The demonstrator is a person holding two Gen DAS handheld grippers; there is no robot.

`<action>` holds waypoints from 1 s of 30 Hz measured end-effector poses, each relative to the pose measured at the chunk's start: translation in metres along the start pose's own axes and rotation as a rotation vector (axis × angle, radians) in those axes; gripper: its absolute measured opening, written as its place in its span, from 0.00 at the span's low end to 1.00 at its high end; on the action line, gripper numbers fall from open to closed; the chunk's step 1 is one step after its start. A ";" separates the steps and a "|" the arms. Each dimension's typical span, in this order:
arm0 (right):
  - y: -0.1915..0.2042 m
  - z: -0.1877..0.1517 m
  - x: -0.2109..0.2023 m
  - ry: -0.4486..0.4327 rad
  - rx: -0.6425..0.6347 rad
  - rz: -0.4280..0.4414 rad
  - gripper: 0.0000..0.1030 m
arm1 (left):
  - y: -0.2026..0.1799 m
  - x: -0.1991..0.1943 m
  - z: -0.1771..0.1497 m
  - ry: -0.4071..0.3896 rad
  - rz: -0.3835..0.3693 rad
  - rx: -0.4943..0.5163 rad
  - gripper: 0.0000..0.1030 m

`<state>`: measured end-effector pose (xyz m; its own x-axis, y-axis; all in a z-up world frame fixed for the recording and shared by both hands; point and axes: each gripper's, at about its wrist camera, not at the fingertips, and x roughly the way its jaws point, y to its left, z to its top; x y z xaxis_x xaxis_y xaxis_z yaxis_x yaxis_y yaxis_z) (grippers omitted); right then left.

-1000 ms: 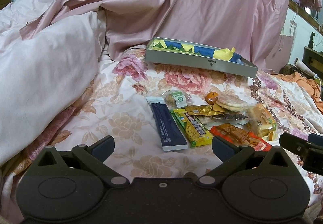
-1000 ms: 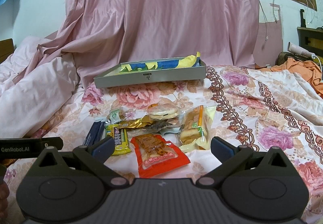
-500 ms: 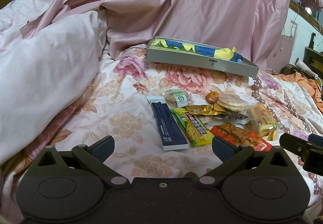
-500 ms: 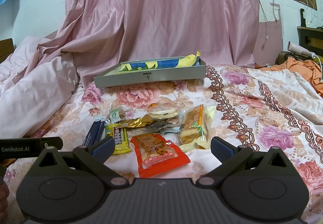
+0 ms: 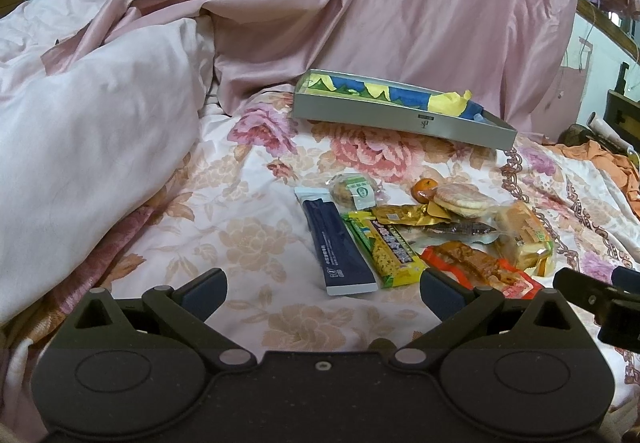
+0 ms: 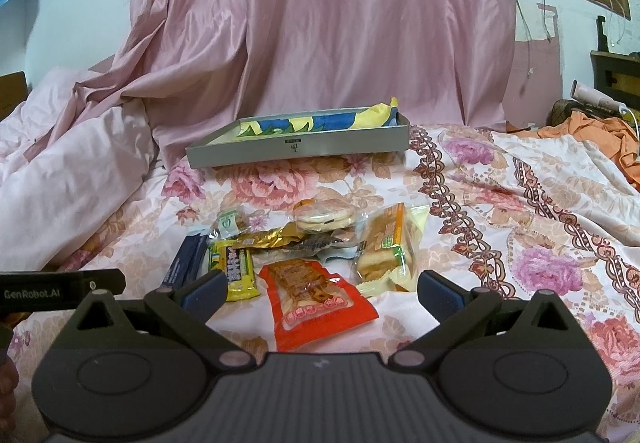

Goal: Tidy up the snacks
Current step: 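Lower left tool onto dark blue stick pack while right tool approaches red snack bag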

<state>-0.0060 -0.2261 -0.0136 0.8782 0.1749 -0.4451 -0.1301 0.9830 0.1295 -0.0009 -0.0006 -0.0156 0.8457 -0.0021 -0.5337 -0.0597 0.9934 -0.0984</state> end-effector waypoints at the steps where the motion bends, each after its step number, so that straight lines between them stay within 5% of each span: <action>1: 0.000 0.000 0.000 0.004 -0.002 0.000 1.00 | 0.000 0.000 0.001 0.004 0.001 0.000 0.99; 19: 0.008 0.012 0.021 0.076 -0.124 0.028 1.00 | 0.013 0.039 0.022 0.140 -0.004 -0.040 0.99; 30: 0.008 0.017 0.061 0.127 -0.208 0.111 1.00 | 0.004 0.092 0.039 0.189 -0.051 0.069 0.99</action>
<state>0.0545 -0.2081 -0.0250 0.7899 0.2752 -0.5481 -0.3259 0.9454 0.0049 0.0973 0.0078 -0.0327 0.7314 -0.0678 -0.6786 0.0228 0.9969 -0.0751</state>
